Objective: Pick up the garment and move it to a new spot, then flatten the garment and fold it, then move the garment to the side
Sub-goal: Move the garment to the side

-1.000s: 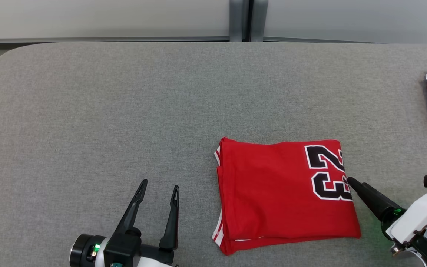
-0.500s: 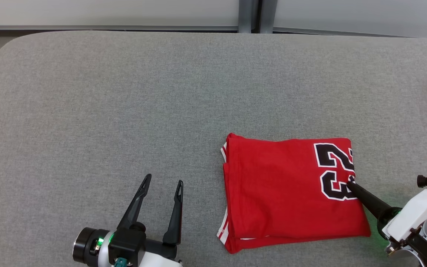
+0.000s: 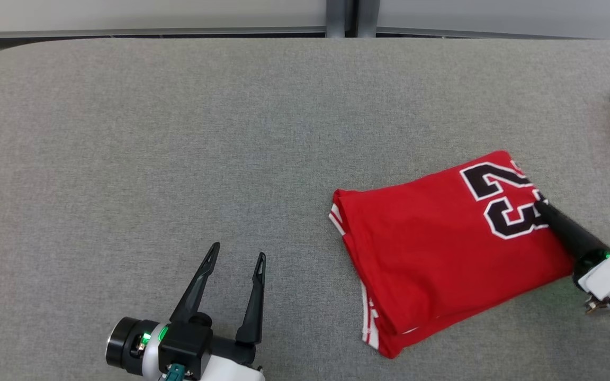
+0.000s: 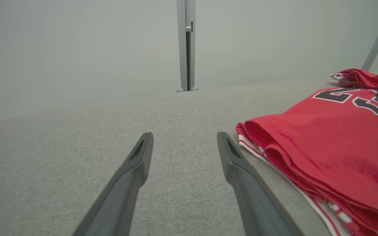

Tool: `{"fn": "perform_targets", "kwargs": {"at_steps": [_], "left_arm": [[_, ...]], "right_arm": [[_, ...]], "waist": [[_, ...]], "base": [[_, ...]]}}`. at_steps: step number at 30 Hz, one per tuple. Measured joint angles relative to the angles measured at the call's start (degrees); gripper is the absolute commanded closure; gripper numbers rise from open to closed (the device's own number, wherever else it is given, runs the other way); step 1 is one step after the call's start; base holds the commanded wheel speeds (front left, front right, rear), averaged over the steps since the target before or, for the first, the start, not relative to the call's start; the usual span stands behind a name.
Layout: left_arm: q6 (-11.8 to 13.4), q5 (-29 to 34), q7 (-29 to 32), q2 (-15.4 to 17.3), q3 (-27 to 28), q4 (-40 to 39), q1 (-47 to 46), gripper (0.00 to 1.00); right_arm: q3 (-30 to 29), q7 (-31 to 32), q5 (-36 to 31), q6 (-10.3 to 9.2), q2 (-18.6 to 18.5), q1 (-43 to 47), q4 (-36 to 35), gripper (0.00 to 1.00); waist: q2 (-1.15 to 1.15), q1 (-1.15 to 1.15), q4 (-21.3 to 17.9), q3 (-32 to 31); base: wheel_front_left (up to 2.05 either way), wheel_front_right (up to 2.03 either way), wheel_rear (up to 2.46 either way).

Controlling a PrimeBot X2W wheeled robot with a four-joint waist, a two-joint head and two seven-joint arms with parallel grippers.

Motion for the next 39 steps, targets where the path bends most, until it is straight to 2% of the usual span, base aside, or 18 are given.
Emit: {"fn": "perform_targets", "kwargs": {"at_steps": [13, 22, 31, 39], "left_arm": [[-0.7, 1.3, 0.0, 0.0, -1.9, -0.8, -6.3, 0.00], [-1.1, 2.0, 0.0, 0.0, -2.9, -0.5, -10.2, 0.00], [-1.0, 0.9, 0.0, 0.0, -3.1, -0.6, -11.5, 0.00], [-1.5, 1.9, -0.1, 0.0, -3.0, -0.6, -12.2, 0.00]], "right_arm": [[-3.1, -1.7, -3.0, 0.00, -9.4, -15.1, -0.3, 1.00], [-4.2, -1.8, -3.6, 0.00, -12.3, -24.9, 2.1, 1.00], [-5.2, -5.1, -3.4, 0.00, -15.4, -27.2, 3.7, 1.00], [-6.8, -8.8, -1.6, 0.00, -18.7, -25.2, 6.2, 1.00]], "waist": [[0.00, 0.00, -3.6, 8.1], [0.00, 0.00, -6.2, 13.0], [0.00, 0.00, -8.4, 15.0], [0.00, 0.00, -9.6, 16.1]], "base": [[0.00, 0.00, 0.00], [0.00, 0.00, 0.00], [0.00, 0.00, 0.00], [0.00, 0.00, 0.00]]}}
